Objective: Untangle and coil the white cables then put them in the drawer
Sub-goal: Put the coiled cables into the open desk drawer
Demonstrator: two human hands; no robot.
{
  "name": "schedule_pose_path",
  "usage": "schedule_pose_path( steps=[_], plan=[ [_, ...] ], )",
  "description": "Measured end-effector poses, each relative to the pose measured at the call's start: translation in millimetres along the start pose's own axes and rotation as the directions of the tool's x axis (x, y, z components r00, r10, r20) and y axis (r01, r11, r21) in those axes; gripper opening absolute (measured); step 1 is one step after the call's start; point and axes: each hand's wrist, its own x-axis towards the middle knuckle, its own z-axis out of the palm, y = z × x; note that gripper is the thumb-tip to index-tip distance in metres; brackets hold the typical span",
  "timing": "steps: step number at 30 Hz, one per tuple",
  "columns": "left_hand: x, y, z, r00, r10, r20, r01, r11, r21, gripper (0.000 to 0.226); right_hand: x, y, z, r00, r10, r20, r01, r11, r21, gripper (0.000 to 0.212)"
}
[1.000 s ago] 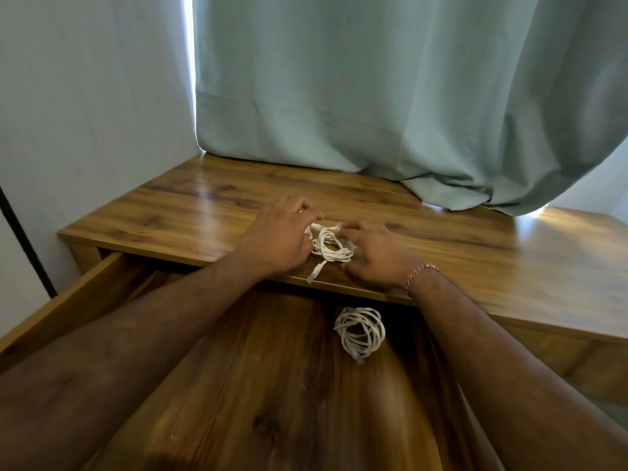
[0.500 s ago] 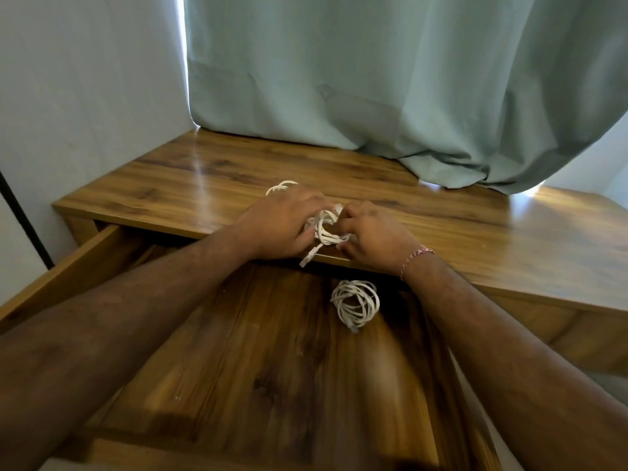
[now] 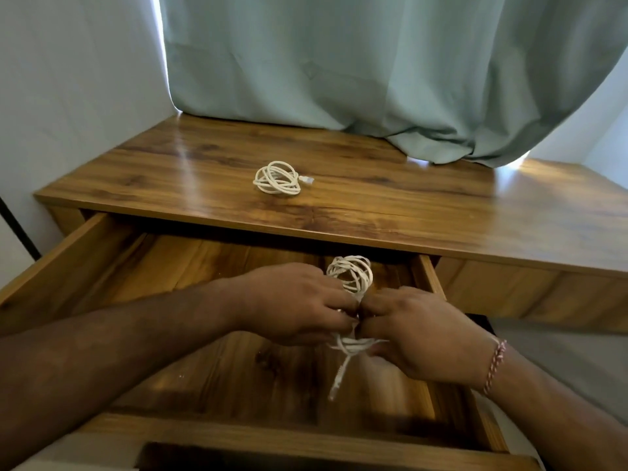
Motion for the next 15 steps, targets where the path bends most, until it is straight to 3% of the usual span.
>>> schedule_pose_path(
  steps=[11,13,15],
  plan=[
    [-19.7,1.8,17.1,0.981,-0.046,0.187,0.045,0.999,0.010,0.021,34.1,-27.1,28.4,0.987,0.016,0.162,-0.014,1.000,-0.013,0.037],
    [-19.1,-2.2,6.5,0.986,-0.064,0.153,0.061,0.998,0.021,0.027,30.2,-25.6,21.0,0.986,0.030,0.163,-0.030,1.000,-0.004,0.039],
    [-20.3,-14.6,-10.9,0.991,-0.130,0.017,0.129,0.991,0.040,0.030,30.5,-15.8,6.0,0.993,0.081,0.087,-0.083,0.996,0.024,0.037]
  ],
)
